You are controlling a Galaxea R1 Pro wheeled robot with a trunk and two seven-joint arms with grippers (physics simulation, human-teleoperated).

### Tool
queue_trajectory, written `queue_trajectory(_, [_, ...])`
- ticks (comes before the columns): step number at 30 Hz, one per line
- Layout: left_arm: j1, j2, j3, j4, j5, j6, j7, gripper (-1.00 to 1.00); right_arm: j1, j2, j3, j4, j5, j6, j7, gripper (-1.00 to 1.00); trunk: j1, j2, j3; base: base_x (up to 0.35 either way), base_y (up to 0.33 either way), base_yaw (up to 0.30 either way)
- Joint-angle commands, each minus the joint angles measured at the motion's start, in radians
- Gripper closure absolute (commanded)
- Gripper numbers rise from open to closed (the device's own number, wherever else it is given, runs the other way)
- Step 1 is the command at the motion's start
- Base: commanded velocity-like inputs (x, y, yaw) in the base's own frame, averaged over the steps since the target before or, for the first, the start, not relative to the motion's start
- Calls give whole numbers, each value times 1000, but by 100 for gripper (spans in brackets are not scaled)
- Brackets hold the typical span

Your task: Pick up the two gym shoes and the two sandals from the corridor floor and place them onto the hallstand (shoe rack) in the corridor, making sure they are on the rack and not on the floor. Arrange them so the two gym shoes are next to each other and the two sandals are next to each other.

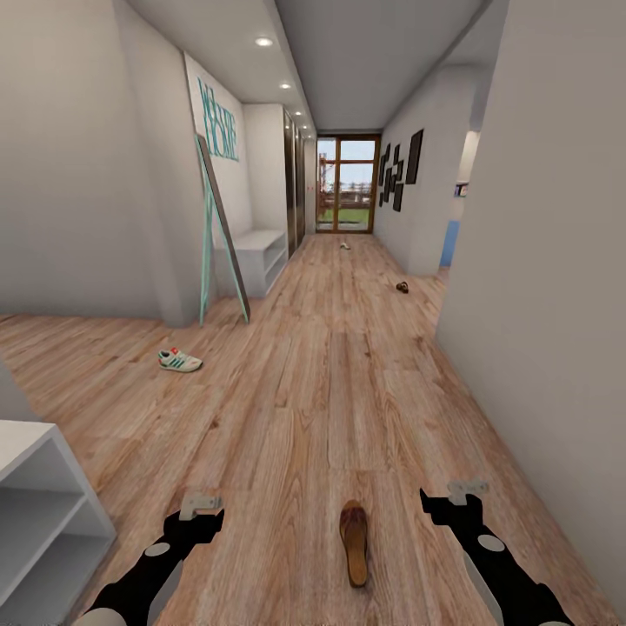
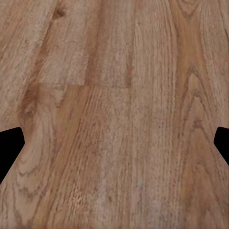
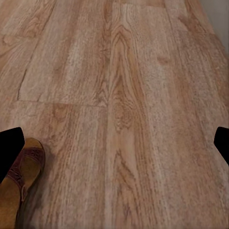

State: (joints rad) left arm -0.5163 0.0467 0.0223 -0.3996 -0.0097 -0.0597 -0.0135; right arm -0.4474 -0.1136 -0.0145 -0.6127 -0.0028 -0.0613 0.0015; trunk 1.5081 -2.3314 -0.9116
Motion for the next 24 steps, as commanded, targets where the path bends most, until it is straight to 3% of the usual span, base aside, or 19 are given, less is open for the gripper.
queue_trajectory(1, [-1, 0, 2, 1, -1, -3, -2, -100, -1, 0, -1, 1, 0, -3, 0, -100, 4, -8, -4, 0, 0, 0])
queue_trajectory(24, [-1, -1, 2, 1, -3, -3, -2, -100, -1, 0, -1, -1, 0, -3, 0, -100, 92, -169, -76, 0, 0, 0])
